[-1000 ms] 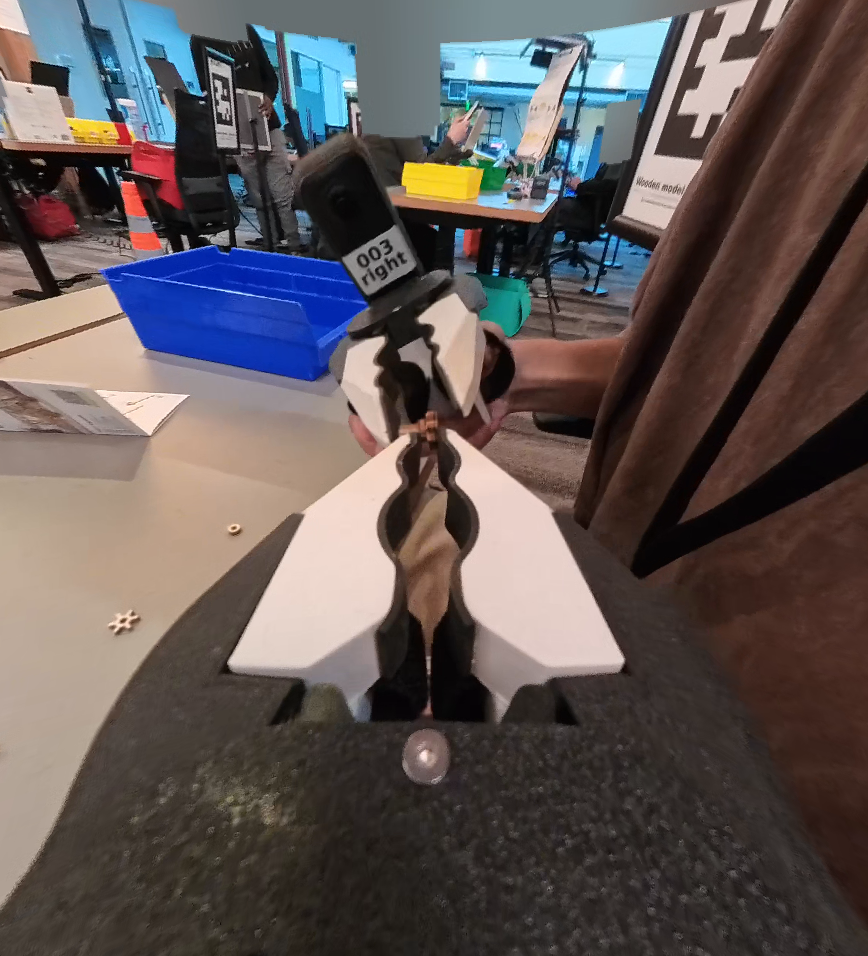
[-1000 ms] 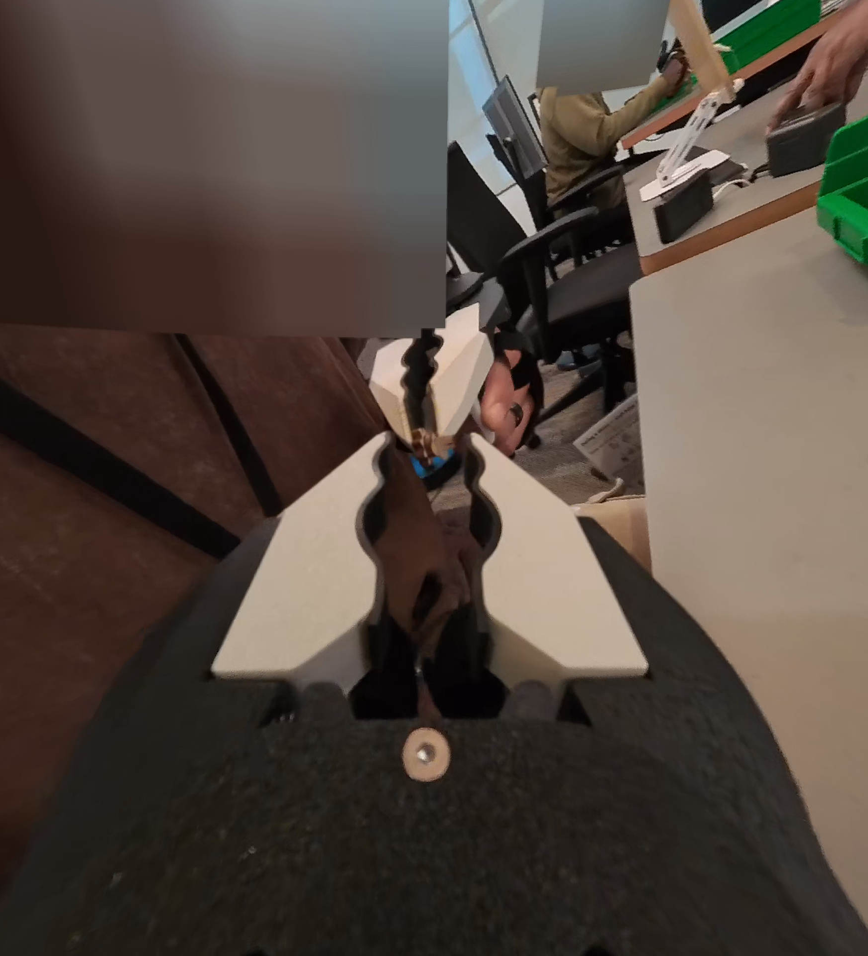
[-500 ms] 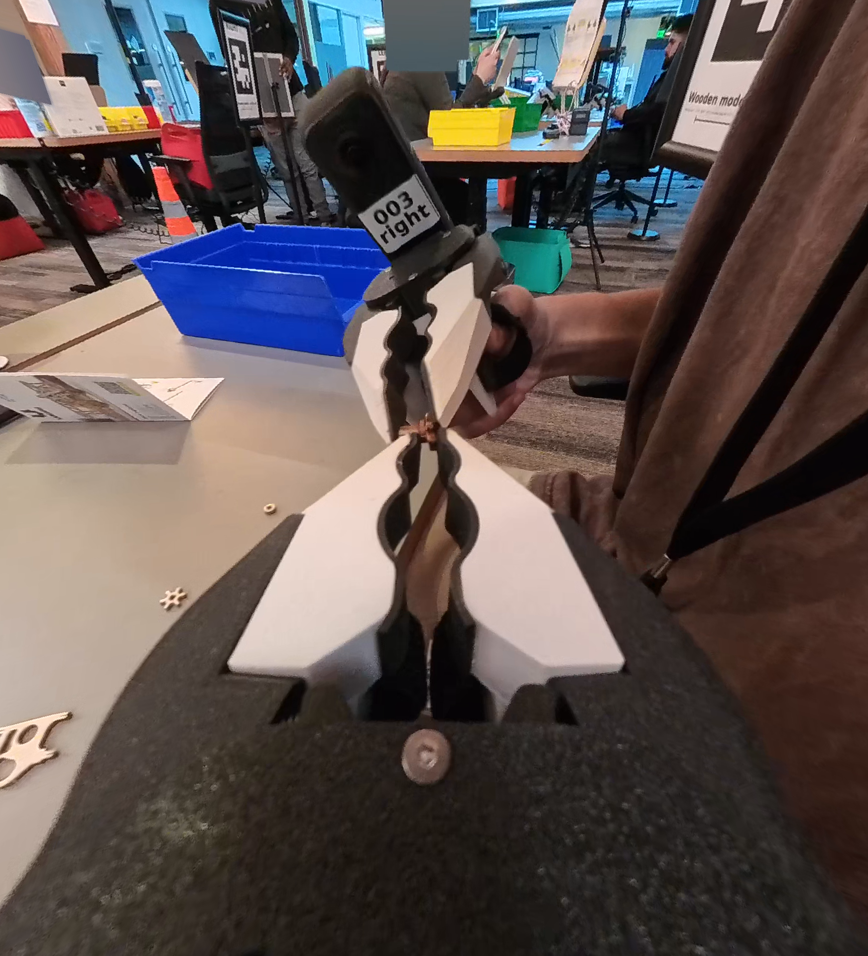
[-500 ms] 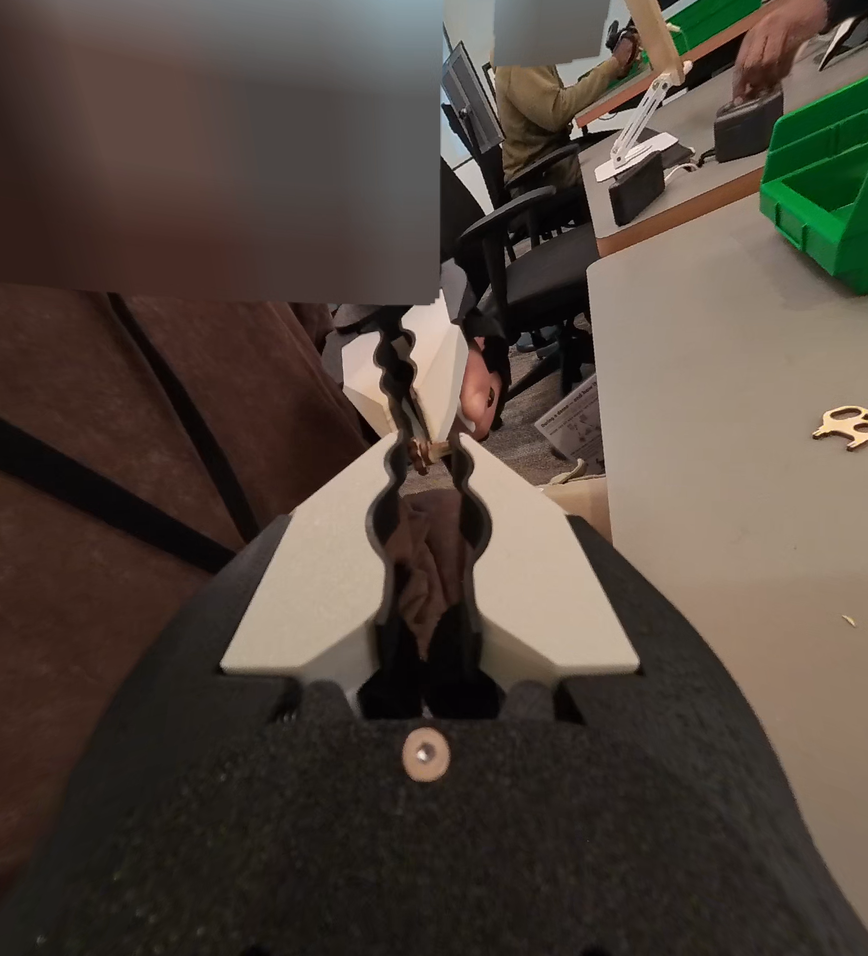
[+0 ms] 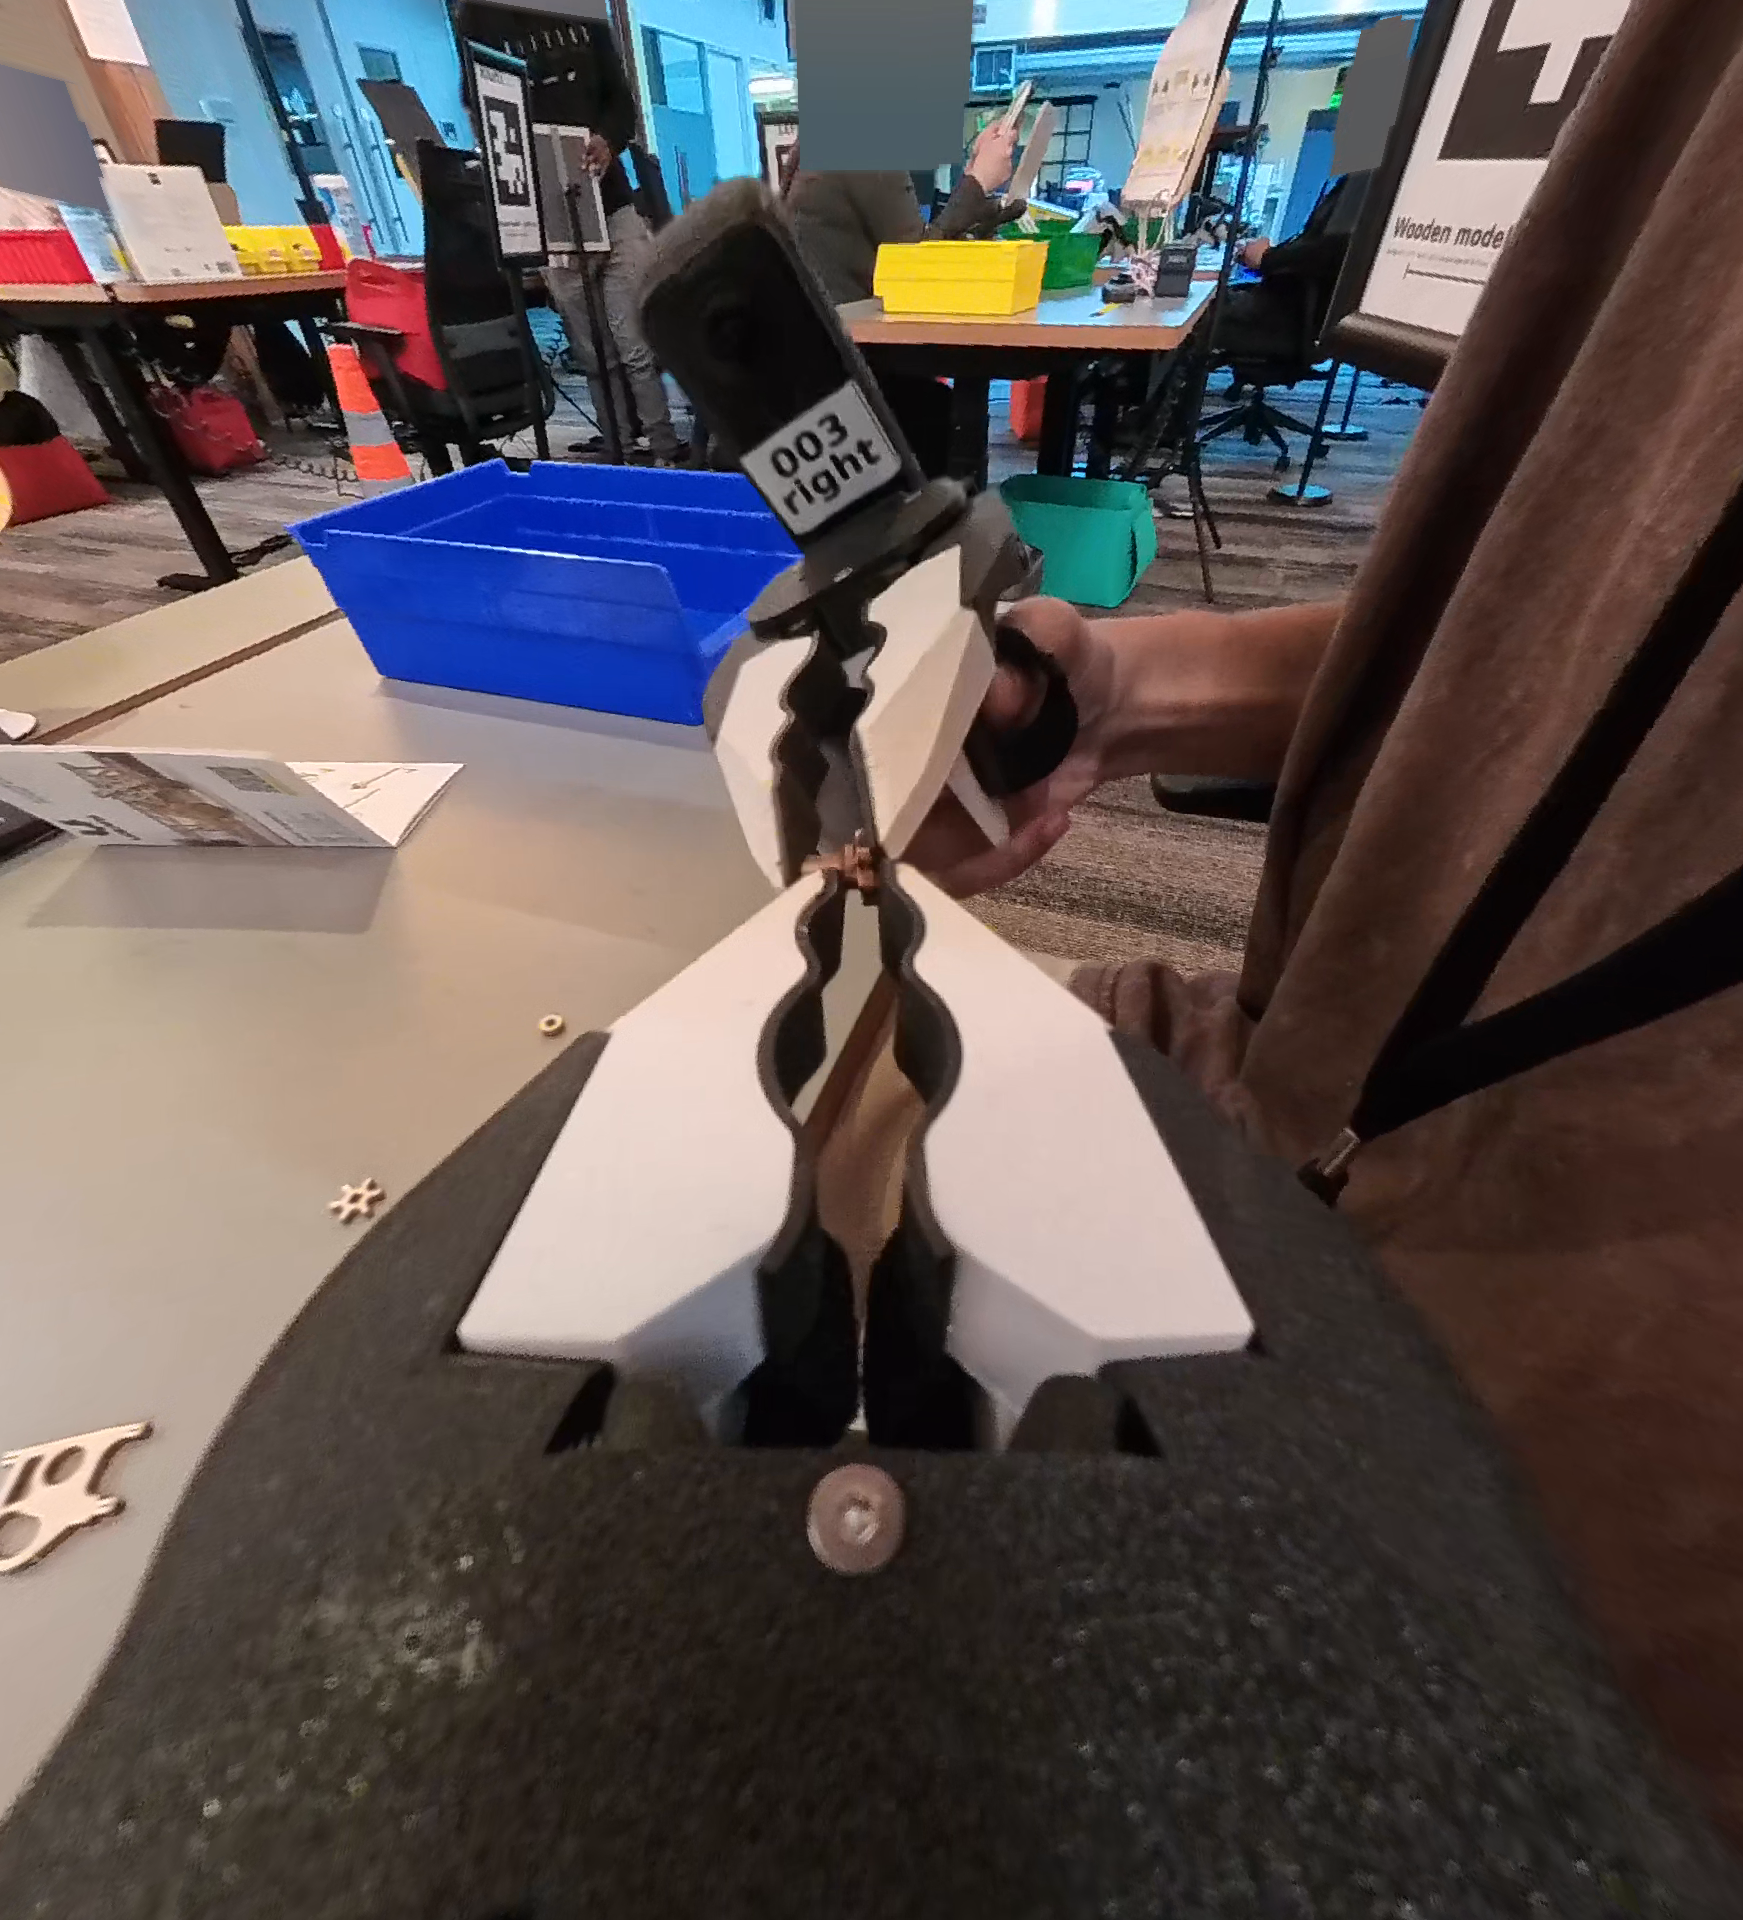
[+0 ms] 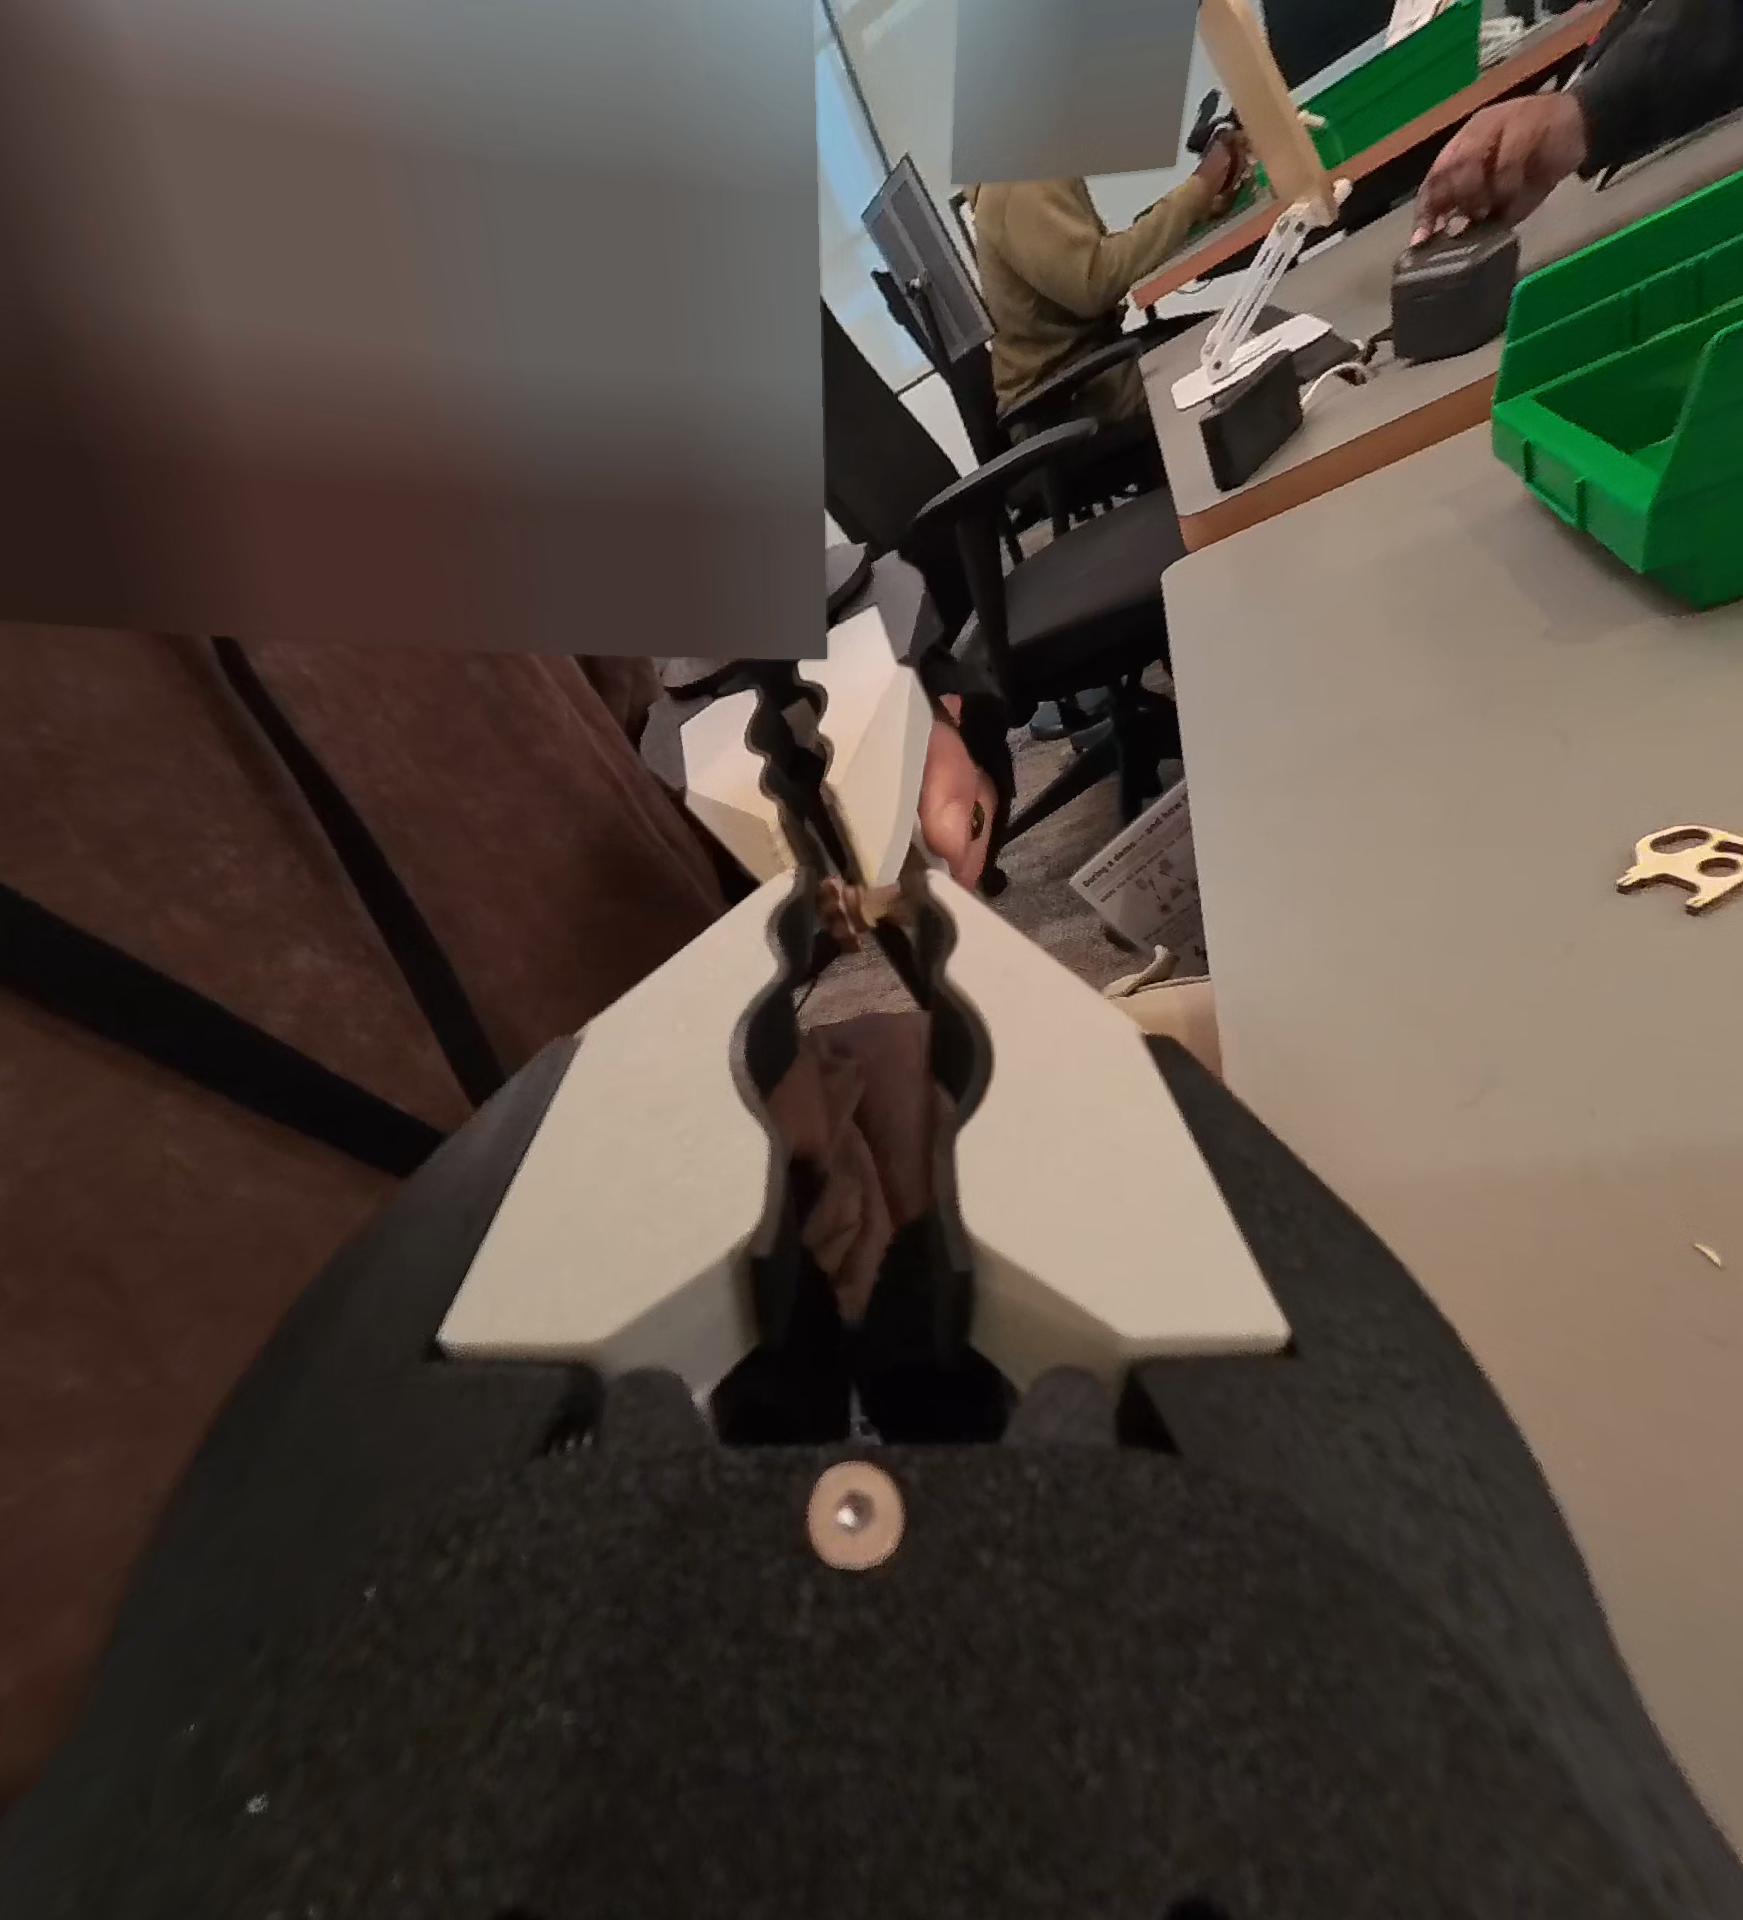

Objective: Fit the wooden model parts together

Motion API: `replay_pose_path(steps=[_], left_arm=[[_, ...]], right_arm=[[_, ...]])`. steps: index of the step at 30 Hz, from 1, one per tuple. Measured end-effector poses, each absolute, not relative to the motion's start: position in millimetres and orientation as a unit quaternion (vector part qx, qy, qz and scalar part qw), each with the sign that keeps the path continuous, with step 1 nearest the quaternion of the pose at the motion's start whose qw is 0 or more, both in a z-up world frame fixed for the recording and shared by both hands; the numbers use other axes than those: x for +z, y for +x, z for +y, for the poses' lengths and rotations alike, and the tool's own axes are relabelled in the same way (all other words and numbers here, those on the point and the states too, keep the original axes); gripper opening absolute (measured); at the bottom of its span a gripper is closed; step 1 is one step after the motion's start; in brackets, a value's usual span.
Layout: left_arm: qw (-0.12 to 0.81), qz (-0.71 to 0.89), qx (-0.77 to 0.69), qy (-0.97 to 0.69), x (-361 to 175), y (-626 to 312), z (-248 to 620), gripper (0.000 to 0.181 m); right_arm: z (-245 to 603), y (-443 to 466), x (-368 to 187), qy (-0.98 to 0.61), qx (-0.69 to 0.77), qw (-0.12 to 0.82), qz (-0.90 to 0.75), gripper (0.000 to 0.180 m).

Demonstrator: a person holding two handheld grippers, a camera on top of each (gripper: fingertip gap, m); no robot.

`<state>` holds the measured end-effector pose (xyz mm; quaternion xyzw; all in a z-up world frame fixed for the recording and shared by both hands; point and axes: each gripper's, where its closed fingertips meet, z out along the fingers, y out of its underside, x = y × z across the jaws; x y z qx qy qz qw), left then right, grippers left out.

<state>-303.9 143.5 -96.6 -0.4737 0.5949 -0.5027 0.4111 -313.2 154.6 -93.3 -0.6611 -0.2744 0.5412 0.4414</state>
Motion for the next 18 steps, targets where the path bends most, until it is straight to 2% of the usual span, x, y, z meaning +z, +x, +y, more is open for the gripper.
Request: replay_pose_path(steps=[2, 8, 18], left_arm=[[0.412, 0.585, -0.504, -0.484, -96.2, -304.1, 148.5, 0.004], [0.392, 0.547, -0.544, -0.500, -89.5, -305.7, 155.9, 0.004], [0.331, 0.532, -0.604, -0.492, -85.8, -307.2, 144.7, 0.004]], right_arm=[[157.1, -309.2, -94.7, -0.665, 0.532, 0.447, -0.275, 0.030], [159.1, -307.8, -91.1, -0.660, 0.508, 0.476, -0.284, 0.013], [151.3, -309.3, -84.9, -0.640, 0.540, 0.464, -0.287, 0.012]])
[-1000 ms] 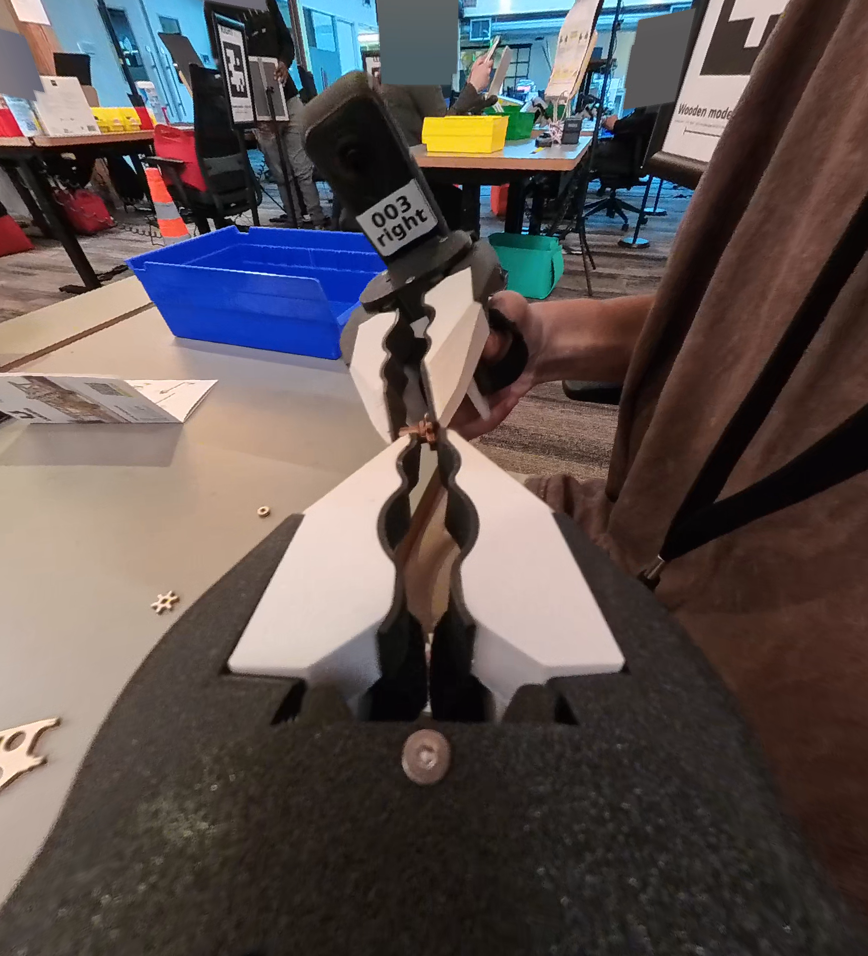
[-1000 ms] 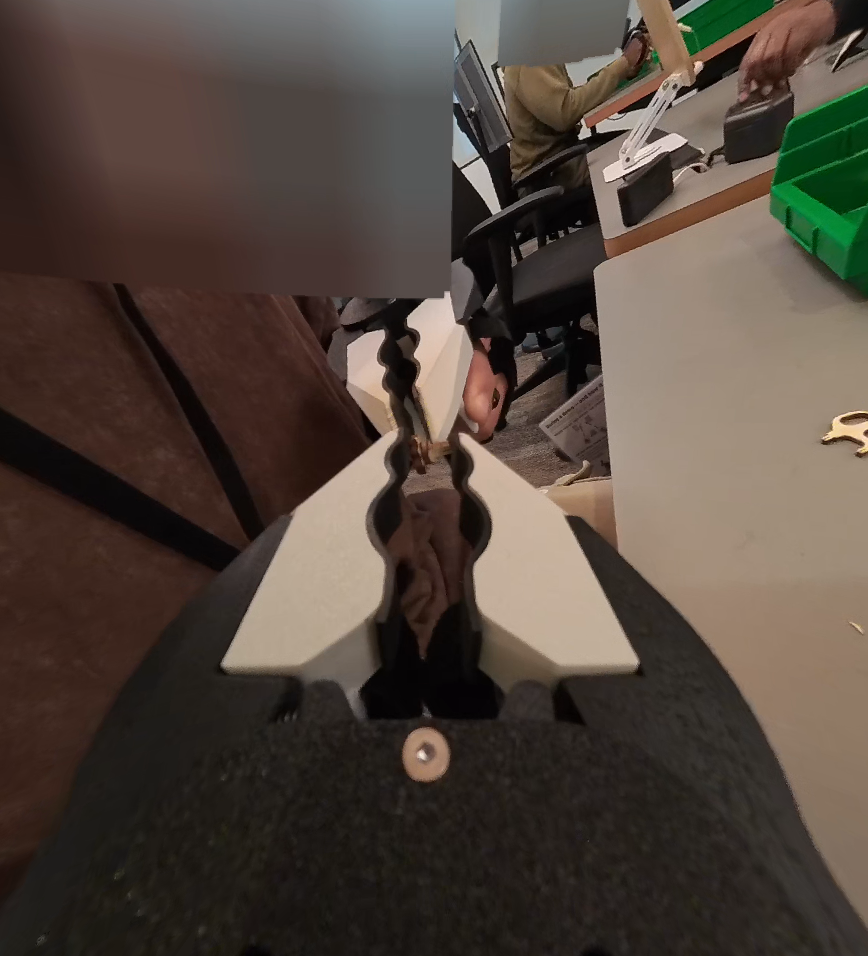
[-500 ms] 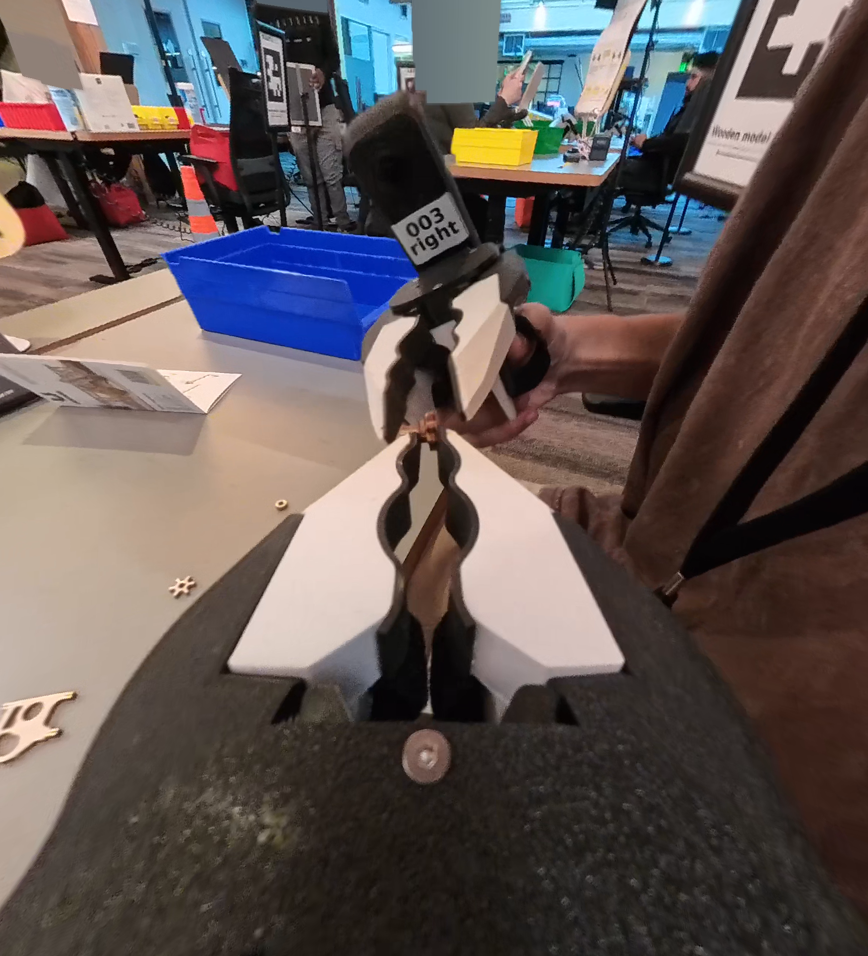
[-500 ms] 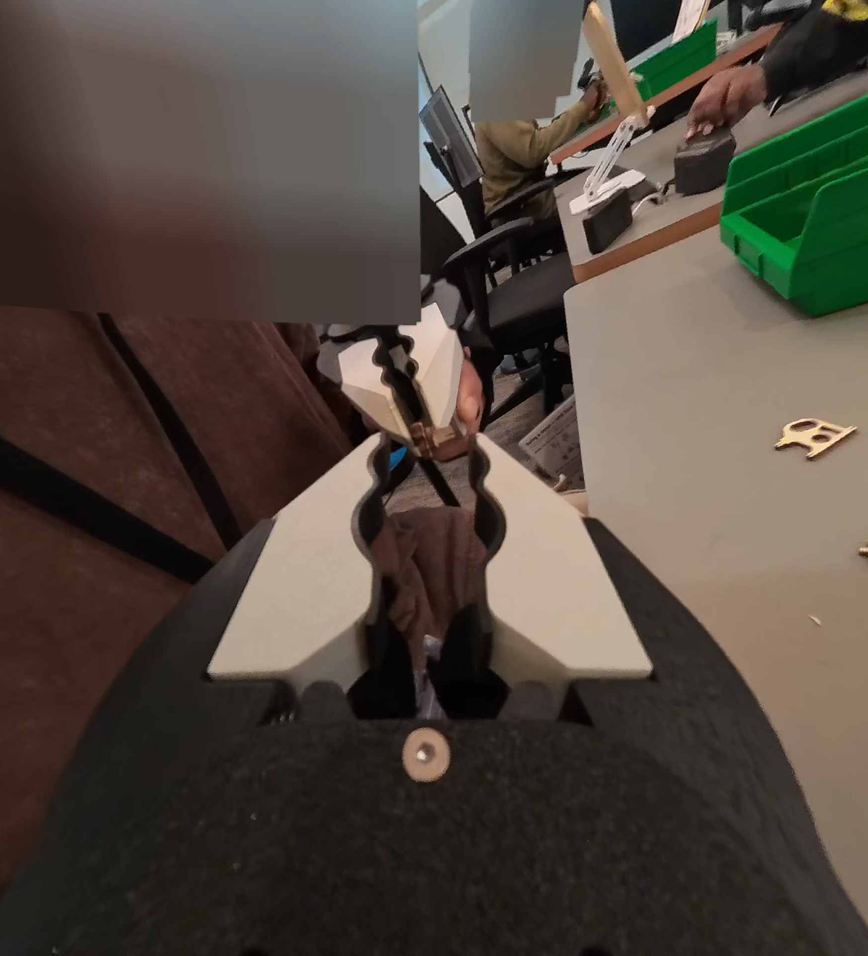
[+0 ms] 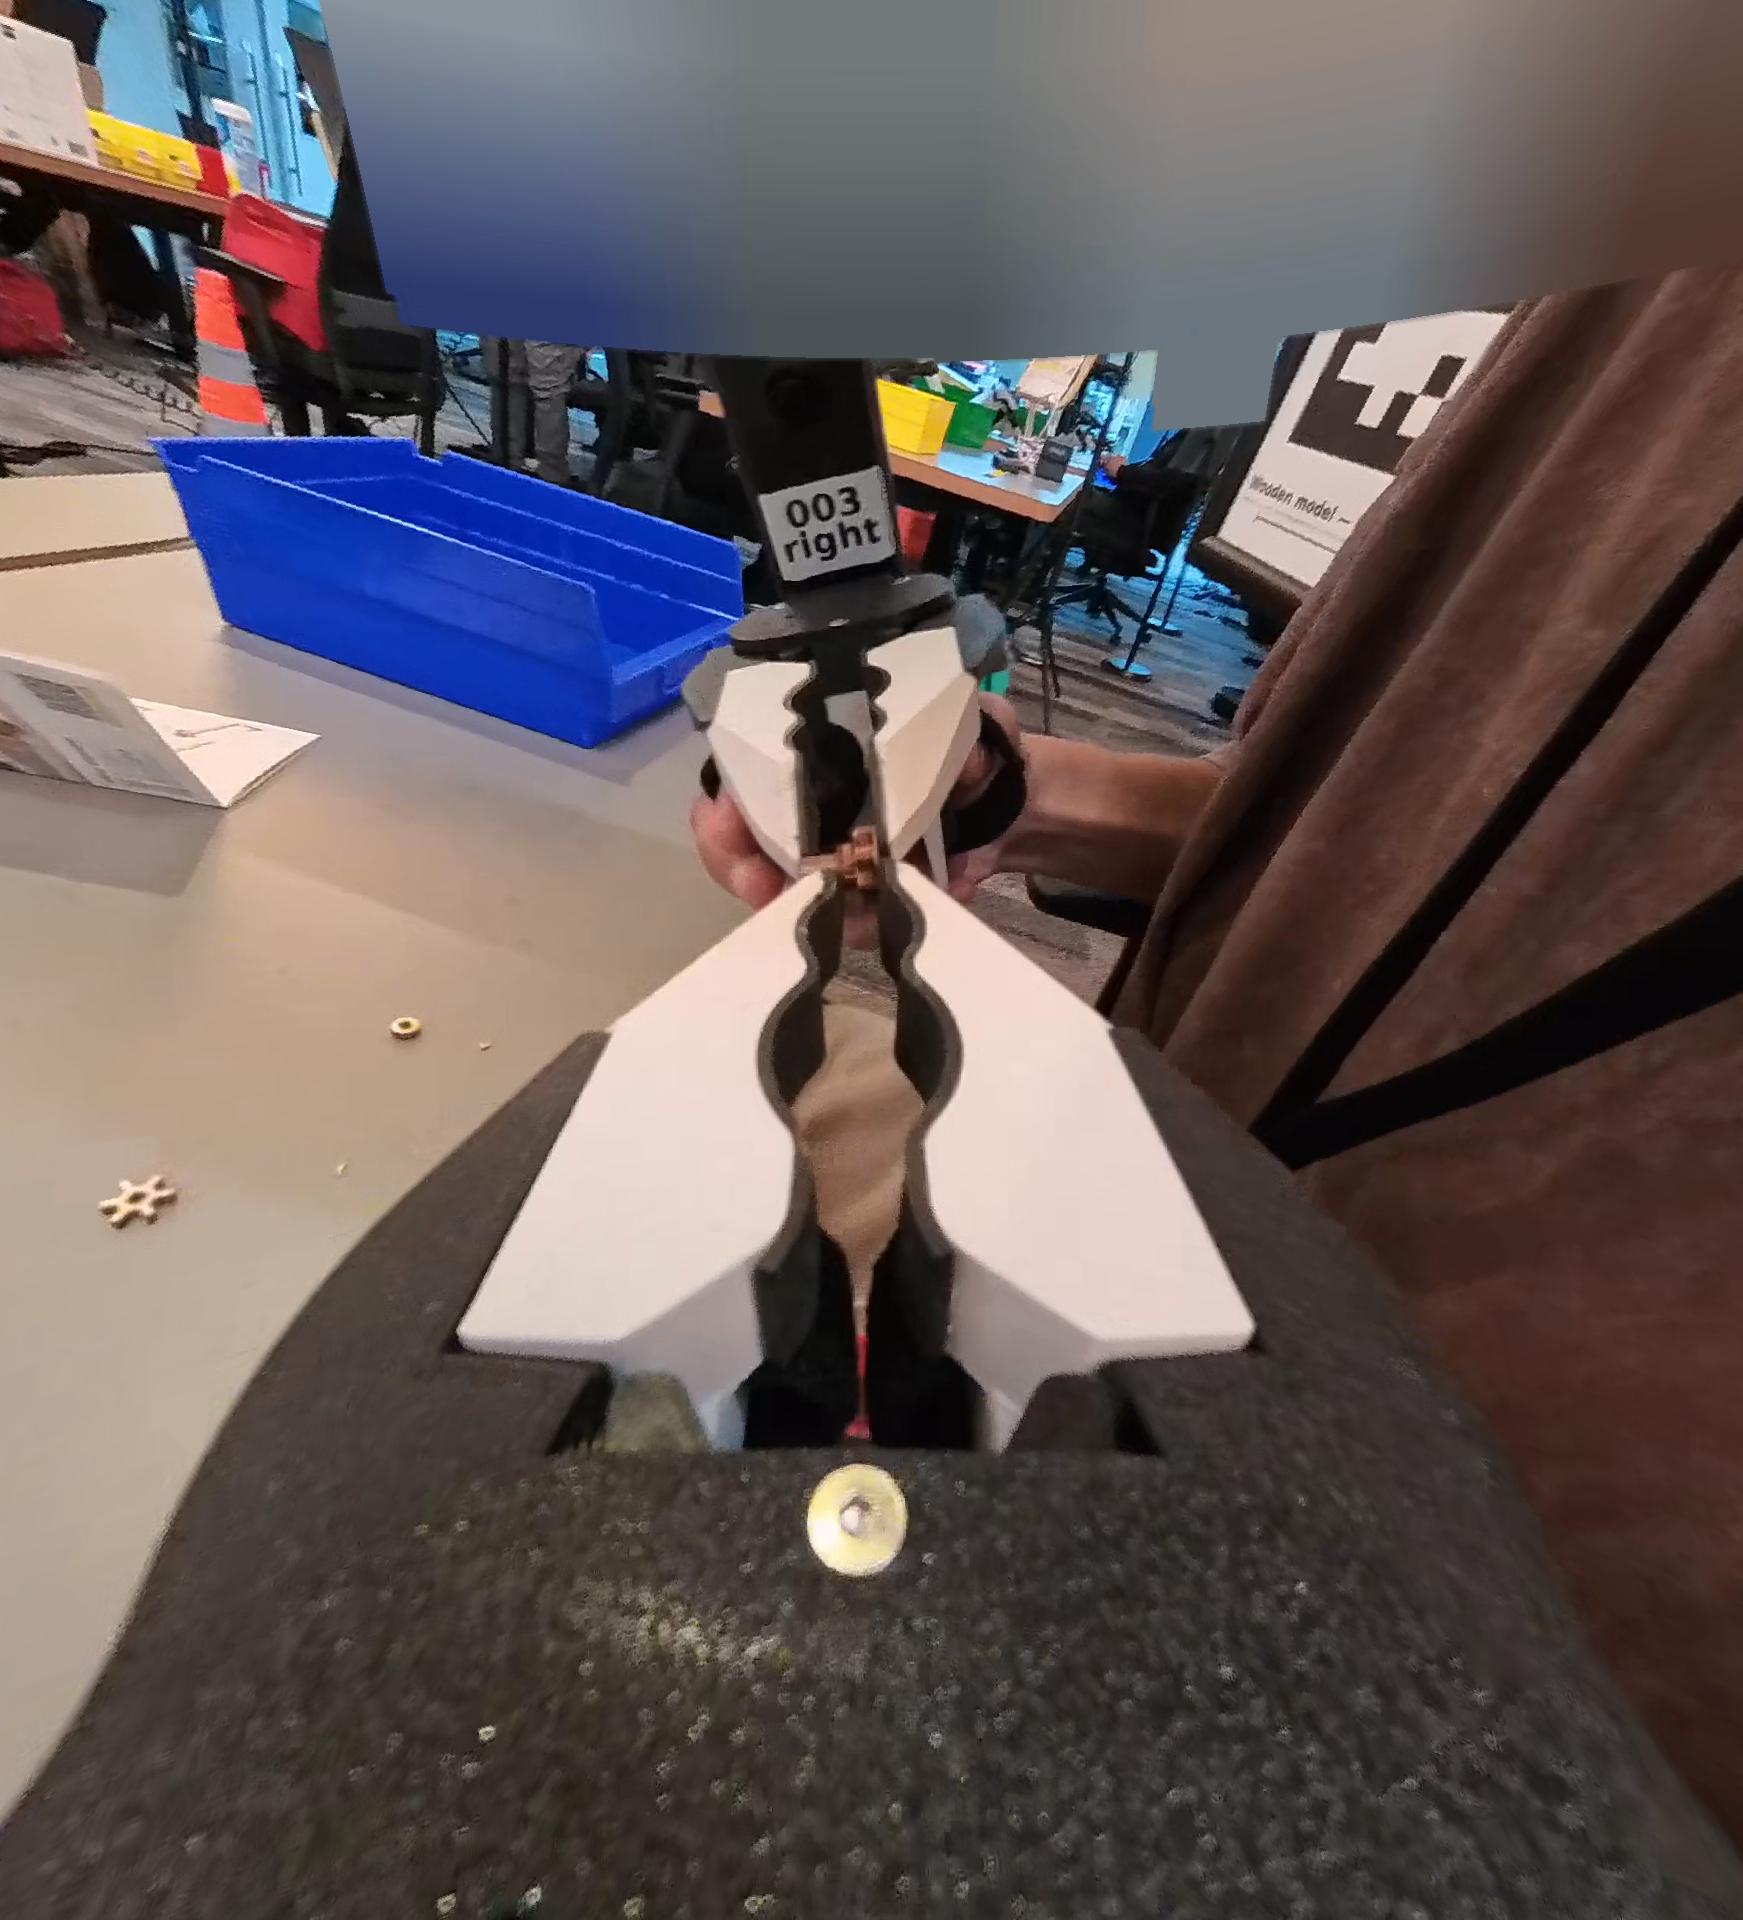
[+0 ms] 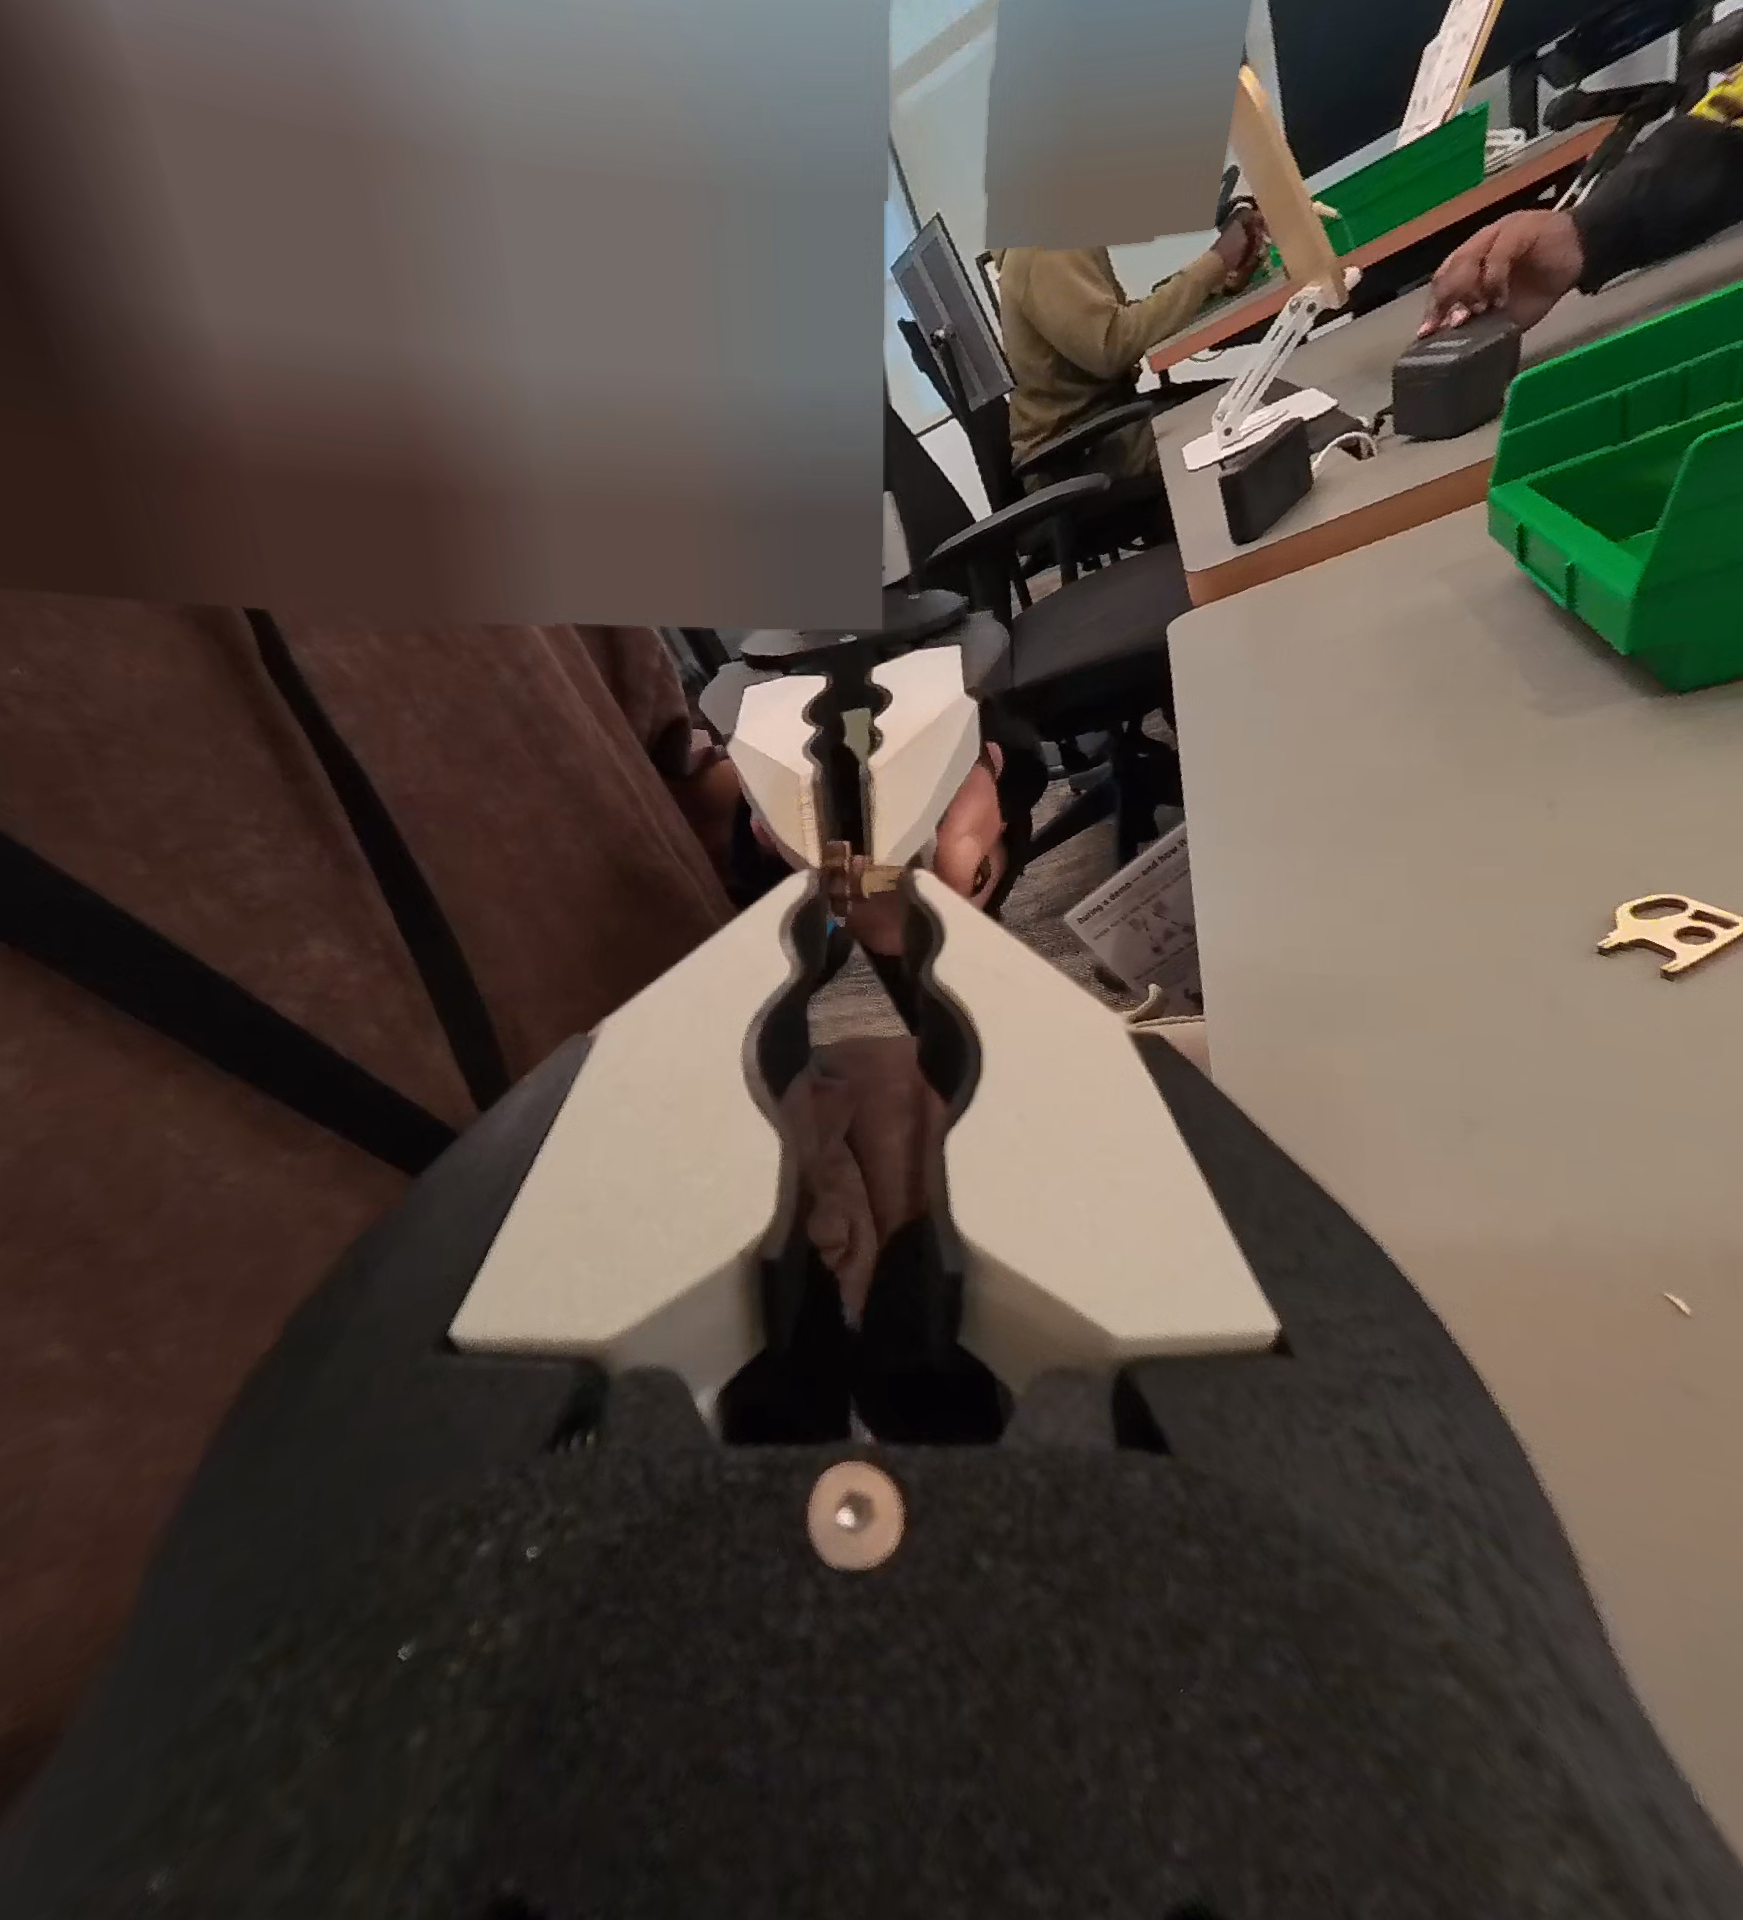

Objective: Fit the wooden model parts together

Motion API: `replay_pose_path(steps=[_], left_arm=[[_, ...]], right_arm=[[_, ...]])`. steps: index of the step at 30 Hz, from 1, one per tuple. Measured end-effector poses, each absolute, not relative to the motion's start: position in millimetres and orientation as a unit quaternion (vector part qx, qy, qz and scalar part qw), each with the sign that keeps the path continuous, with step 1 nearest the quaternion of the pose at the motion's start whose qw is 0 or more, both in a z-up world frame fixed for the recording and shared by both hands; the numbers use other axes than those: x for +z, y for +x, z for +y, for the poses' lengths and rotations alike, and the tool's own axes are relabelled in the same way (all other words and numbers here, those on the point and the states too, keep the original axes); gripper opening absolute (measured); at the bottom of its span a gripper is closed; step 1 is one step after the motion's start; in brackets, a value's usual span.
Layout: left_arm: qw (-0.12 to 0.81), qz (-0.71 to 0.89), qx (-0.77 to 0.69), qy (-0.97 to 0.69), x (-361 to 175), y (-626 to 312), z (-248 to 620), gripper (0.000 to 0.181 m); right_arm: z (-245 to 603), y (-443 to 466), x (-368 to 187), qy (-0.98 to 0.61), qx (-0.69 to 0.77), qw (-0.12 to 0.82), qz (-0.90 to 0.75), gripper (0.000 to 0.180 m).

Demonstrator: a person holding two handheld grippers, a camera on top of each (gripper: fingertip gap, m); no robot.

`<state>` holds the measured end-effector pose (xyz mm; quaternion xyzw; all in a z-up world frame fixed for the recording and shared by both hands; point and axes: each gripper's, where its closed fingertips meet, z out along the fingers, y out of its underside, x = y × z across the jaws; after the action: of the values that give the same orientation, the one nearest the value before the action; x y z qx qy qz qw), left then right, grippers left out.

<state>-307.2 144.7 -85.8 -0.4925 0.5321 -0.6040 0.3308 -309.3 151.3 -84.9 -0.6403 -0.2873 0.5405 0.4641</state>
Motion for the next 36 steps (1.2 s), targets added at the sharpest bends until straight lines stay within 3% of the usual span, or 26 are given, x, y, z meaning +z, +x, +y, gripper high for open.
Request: replay_pose_path(steps=[36], left_arm=[[0.312, 0.516, -0.637, -0.480, -77.2, -306.9, 140.6, 0.005]], right_arm=[[147.7, -309.3, -78.8, -0.612, 0.612, 0.426, -0.262, 0.012]])
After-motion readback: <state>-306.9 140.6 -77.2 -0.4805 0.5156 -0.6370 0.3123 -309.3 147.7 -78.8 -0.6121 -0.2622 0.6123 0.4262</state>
